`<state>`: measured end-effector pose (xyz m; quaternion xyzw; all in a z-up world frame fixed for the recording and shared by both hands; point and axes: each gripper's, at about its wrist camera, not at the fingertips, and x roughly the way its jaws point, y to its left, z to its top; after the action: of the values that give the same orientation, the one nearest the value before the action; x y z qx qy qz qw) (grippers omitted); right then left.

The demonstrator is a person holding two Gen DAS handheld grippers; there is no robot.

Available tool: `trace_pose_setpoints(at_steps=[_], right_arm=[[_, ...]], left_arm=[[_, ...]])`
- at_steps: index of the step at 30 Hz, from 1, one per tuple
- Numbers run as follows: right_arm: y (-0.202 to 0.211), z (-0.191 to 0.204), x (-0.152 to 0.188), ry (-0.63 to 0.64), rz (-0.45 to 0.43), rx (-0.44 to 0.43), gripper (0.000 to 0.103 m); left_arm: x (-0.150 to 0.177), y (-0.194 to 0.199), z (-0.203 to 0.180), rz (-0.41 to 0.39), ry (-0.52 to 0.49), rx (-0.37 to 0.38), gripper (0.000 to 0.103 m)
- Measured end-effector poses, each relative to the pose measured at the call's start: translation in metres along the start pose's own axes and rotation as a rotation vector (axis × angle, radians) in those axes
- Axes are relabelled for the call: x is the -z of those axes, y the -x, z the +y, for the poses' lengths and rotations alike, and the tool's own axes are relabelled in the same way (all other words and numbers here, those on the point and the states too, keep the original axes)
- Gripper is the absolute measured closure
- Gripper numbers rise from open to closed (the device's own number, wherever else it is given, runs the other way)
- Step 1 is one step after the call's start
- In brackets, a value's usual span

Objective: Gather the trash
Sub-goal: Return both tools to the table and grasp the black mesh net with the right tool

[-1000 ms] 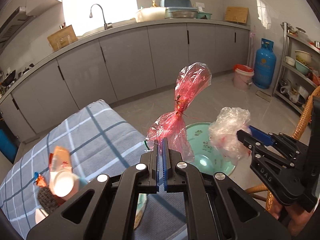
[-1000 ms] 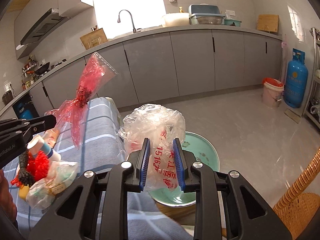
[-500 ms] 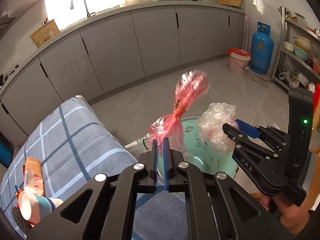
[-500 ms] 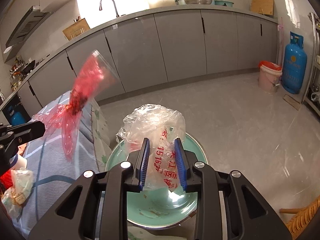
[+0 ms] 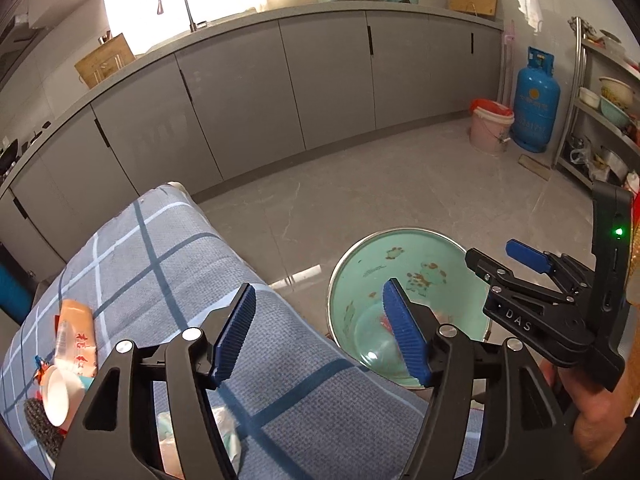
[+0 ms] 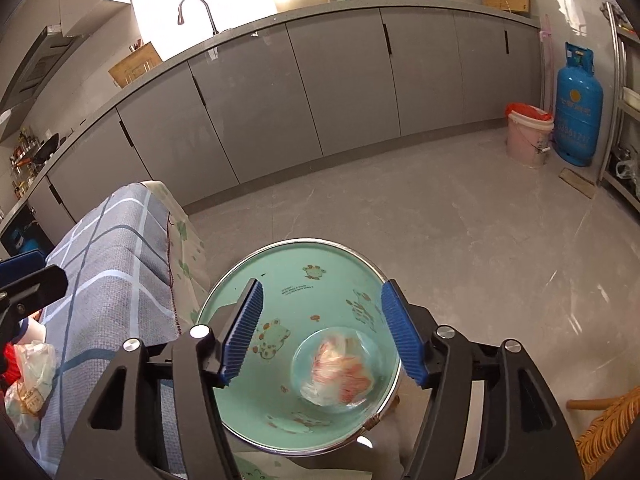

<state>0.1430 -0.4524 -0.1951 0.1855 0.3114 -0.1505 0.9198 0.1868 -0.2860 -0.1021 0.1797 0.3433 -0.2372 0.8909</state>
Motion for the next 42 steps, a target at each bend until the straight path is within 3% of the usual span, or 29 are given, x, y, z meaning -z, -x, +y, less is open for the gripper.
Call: trace_pose_setpoints(at_steps=[6, 9, 16, 21, 29, 34, 42], right_arm=[[0.037, 0.02, -0.004, 0.018, -0.023, -0.01, 0.037], [0.06, 0.036, -0.002, 0.026, -0.044, -0.032, 0.034], [0.106, 0.102, 0.014, 0.113, -0.065, -0.12, 0.032], [0.127, 0.148, 0.031, 0.161, -0.056, -0.193, 0.032], [0.142, 0.214, 0.072, 0.277, -0.009, -0.263, 0.032], [0.145, 0.247, 0.081, 0.331, -0.008, -0.275, 0.032], [0.147, 0.306, 0.094, 0.453, -0.019, -0.335, 0.032]], left_arm=[[0.012, 0.046, 0.019, -0.055, 0.02, -0.036, 0.021], [0.024, 0.07, 0.031, -0.073, 0.033, -0.057, 0.021], [0.069, 0.139, 0.068, -0.135, 0.04, -0.15, 0.017], [0.108, 0.171, 0.112, -0.133, 0.081, -0.247, 0.017], [0.176, 0.184, 0.194, -0.034, 0.25, -0.398, 0.016], [0.198, 0.188, 0.217, -0.01, 0.342, -0.405, 0.016], [0.216, 0.183, 0.237, -0.004, 0.399, -0.411, 0.016]])
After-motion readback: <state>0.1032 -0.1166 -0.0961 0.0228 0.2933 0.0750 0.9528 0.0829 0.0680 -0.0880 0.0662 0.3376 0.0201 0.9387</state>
